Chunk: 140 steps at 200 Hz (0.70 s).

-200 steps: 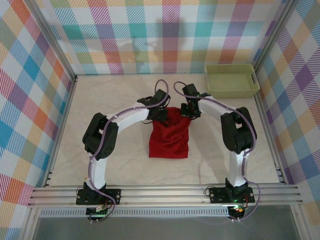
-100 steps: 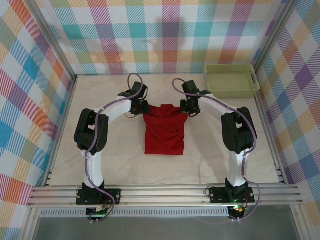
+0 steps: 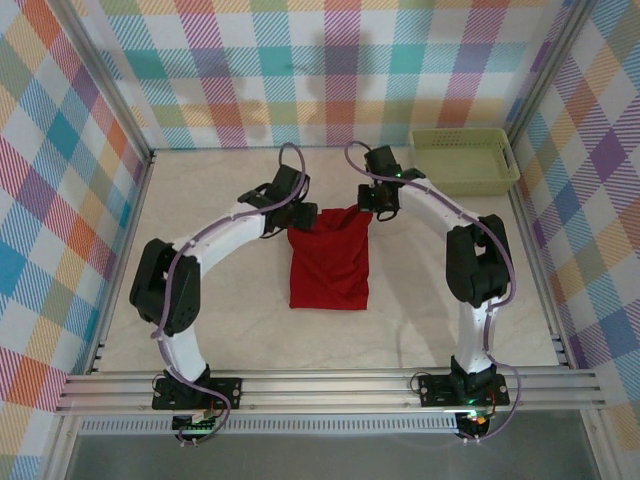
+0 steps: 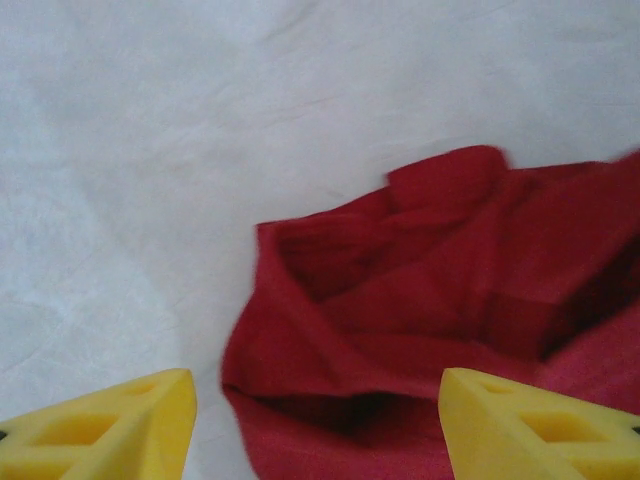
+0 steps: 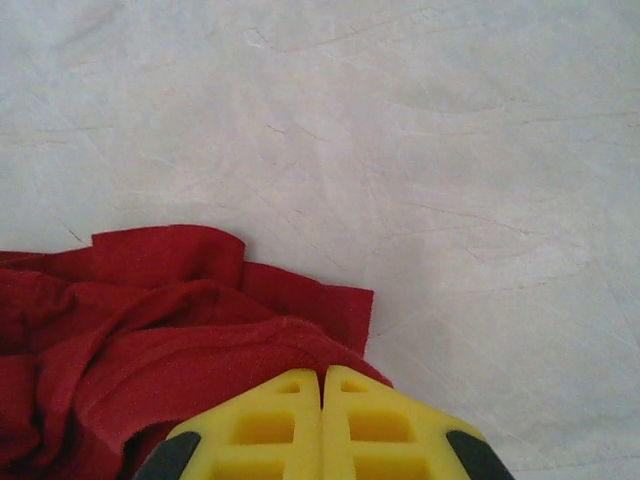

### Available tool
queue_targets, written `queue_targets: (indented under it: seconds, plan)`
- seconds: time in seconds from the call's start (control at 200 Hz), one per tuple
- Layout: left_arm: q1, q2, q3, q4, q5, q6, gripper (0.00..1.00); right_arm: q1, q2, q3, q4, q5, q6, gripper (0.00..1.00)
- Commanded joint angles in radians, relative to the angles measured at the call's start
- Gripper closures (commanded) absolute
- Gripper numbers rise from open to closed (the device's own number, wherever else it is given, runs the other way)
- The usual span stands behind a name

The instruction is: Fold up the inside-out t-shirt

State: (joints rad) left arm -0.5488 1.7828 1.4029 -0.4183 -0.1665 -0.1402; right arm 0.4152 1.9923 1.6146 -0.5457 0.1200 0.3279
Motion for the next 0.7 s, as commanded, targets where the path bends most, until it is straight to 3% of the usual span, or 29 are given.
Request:
queue_targets:
  seconds: [0.0,0.12,0.4,0.695]
  plan:
    - [-0.013,-0.041,-0.044,0.044,0.030,0.119,0.30,-0.008,0.031,0.033,-0.026,-0.013,-0.012,0.97]
    - [-0.016,0.030,0.005,-0.006,0.109,0.158,0.30,-0.007,0.032,0.034,-0.024,-0.010,-0.013,0.97]
    - [-0.014,0.159,0.102,-0.051,0.098,0.173,0.40,-0.010,0.039,0.040,-0.024,-0.006,-0.014,0.97]
    - [0.031,0.235,0.201,-0.041,0.051,0.087,0.80,-0.012,0.048,0.046,-0.028,-0.001,-0.022,0.98]
